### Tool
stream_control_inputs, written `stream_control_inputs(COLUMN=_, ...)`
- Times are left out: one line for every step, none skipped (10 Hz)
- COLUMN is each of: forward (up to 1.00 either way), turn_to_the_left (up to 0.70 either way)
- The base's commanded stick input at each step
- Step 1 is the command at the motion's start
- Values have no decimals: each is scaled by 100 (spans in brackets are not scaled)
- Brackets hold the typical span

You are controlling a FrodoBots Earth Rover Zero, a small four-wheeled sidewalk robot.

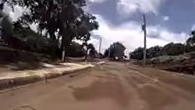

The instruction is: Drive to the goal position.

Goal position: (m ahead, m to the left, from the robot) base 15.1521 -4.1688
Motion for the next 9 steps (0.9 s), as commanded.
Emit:
stream_control_inputs(forward=100, turn_to_the_left=0)
stream_control_inputs(forward=100, turn_to_the_left=0)
stream_control_inputs(forward=100, turn_to_the_left=0)
stream_control_inputs(forward=100, turn_to_the_left=0)
stream_control_inputs(forward=100, turn_to_the_left=0)
stream_control_inputs(forward=100, turn_to_the_left=0)
stream_control_inputs(forward=100, turn_to_the_left=0)
stream_control_inputs(forward=100, turn_to_the_left=0)
stream_control_inputs(forward=100, turn_to_the_left=0)
